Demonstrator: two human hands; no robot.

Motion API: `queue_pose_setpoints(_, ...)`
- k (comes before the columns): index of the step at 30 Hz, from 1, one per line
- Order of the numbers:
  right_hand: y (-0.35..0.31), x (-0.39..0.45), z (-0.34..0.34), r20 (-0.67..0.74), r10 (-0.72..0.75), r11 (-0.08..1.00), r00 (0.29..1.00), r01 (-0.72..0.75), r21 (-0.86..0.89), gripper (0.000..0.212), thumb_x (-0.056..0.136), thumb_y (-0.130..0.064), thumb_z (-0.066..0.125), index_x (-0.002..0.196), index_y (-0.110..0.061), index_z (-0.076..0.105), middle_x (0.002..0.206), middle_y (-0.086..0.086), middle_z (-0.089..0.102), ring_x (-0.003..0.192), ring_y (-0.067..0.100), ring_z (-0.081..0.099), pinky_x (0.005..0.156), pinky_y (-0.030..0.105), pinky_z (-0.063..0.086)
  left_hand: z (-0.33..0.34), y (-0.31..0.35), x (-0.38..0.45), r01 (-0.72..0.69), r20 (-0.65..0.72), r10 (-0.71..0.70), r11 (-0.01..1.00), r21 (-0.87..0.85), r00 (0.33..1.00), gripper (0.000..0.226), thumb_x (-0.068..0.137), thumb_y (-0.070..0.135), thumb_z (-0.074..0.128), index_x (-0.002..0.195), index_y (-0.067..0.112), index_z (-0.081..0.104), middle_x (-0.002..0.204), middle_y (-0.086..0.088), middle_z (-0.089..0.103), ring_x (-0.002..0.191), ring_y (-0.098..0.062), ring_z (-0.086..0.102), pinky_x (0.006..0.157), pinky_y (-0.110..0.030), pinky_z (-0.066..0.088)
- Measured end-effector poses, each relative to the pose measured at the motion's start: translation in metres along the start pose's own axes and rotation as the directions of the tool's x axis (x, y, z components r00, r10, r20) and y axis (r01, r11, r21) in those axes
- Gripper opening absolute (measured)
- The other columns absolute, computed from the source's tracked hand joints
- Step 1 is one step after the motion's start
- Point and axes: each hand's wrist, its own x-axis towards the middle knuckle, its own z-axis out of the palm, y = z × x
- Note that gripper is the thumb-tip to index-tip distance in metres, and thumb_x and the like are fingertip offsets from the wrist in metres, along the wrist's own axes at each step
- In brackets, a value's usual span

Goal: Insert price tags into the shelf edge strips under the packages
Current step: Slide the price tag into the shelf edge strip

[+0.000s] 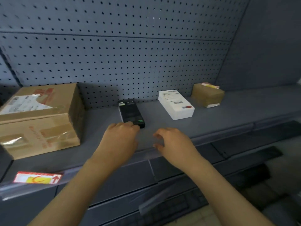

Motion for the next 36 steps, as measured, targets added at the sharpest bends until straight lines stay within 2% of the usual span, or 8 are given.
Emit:
queue_pose_setpoints(5, 0.083, -0.002, -0.042, -0.047, 0.097, 0.994, 0.994, -0.099, -0.040, 0.030, 0.090, -0.025, 0.058, 0.119, -0.020, 0.058, 0.121, 0.004, 0.061, 0.107, 0.025, 0.056, 0.084, 0.039, 0.051, 0.004, 0.066, 0.068, -0.050, 0.000, 0.050, 0.998, -0.027, 0.999, 0.033, 0.090, 0.027, 0.052, 0.122, 0.024, 0.056, 0.118, 0.001, 0.061, 0.108, -0.022, 0.057, 0.091, -0.033, 0.043)
queue_pose_setpoints(13, 0.184, 0.010, -0.079, -0.077, 0.165, 0.986, 0.983, -0.167, -0.021, 0.029, 0.091, -0.026, 0.057, 0.119, -0.019, 0.058, 0.119, 0.004, 0.061, 0.106, 0.023, 0.056, 0.083, 0.036, 0.050, 0.007, 0.153, 0.153, -0.087, 0.024, 0.090, 0.991, -0.099, 0.996, 0.033, 0.091, 0.031, 0.053, 0.124, 0.028, 0.052, 0.128, 0.005, 0.057, 0.114, -0.020, 0.054, 0.088, -0.034, 0.046)
queue_pose_setpoints(17, 0.223, 0.029, -0.086, -0.094, 0.188, 0.982, 0.978, -0.190, -0.011, 0.028, 0.092, -0.028, 0.056, 0.119, -0.022, 0.058, 0.121, 0.001, 0.060, 0.106, 0.020, 0.057, 0.081, 0.033, 0.050, 0.014, 0.168, 0.193, -0.106, 0.039, 0.111, 0.989, -0.105, 0.993, 0.031, 0.093, 0.032, 0.050, 0.124, 0.027, 0.053, 0.124, 0.005, 0.059, 0.109, -0.019, 0.056, 0.086, -0.032, 0.045)
queue_pose_setpoints(21, 0.257, 0.062, -0.091, -0.100, 0.206, 0.978, 0.973, -0.209, -0.013, 0.029, 0.091, -0.028, 0.057, 0.120, -0.023, 0.058, 0.122, 0.001, 0.060, 0.107, 0.021, 0.057, 0.083, 0.037, 0.052, 0.025, 0.174, 0.242, -0.123, 0.040, 0.129, 0.985, -0.120, 0.991, 0.032, 0.092, 0.034, 0.052, 0.123, 0.027, 0.053, 0.122, 0.004, 0.059, 0.109, -0.020, 0.056, 0.089, -0.033, 0.044)
queue_pose_setpoints(27, 0.300, 0.121, -0.109, -0.129, 0.206, 0.978, 0.970, -0.210, -0.014, 0.019, 0.090, -0.024, 0.057, 0.107, -0.020, 0.064, 0.109, 0.002, 0.064, 0.100, 0.022, 0.060, 0.079, 0.039, 0.053, 0.040, 0.178, 0.317, -0.132, 0.050, 0.137, 0.986, -0.098, 0.989, 0.032, 0.090, 0.034, 0.054, 0.120, 0.024, 0.055, 0.118, 0.001, 0.061, 0.105, -0.020, 0.059, 0.090, -0.037, 0.048)
queue_pose_setpoints(29, 0.314, 0.137, -0.113, -0.158, 0.209, 0.976, 0.965, -0.215, -0.024, 0.022, 0.090, -0.024, 0.057, 0.110, -0.020, 0.064, 0.113, 0.001, 0.063, 0.102, 0.021, 0.058, 0.079, 0.035, 0.052, 0.044, 0.182, 0.337, -0.133, 0.033, 0.138, 0.985, -0.105, 0.990, 0.029, 0.089, 0.033, 0.056, 0.118, 0.025, 0.057, 0.117, 0.002, 0.062, 0.103, -0.019, 0.059, 0.088, -0.035, 0.049)
queue_pose_setpoints(32, 0.331, 0.157, -0.110, -0.177, 0.185, 0.982, 0.967, -0.189, -0.004, 0.025, 0.090, -0.023, 0.058, 0.115, -0.021, 0.063, 0.116, -0.001, 0.063, 0.103, 0.017, 0.058, 0.078, 0.031, 0.050, 0.050, 0.187, 0.359, -0.115, 0.025, 0.120, 0.985, -0.132, 0.993, 0.026, 0.089, 0.030, 0.056, 0.115, 0.028, 0.058, 0.115, 0.003, 0.063, 0.099, -0.018, 0.060, 0.085, -0.034, 0.050)
queue_pose_setpoints(36, 0.350, 0.185, -0.105, -0.169, 0.126, 0.992, 0.977, -0.125, 0.018, 0.022, 0.091, -0.021, 0.055, 0.111, -0.019, 0.064, 0.114, 0.000, 0.063, 0.106, 0.019, 0.054, 0.078, 0.032, 0.049, 0.059, 0.187, 0.382, -0.049, 0.048, 0.057, 0.986, -0.158, 0.997, 0.024, 0.089, 0.029, 0.055, 0.113, 0.028, 0.059, 0.112, 0.005, 0.064, 0.096, -0.019, 0.062, 0.084, -0.038, 0.053)
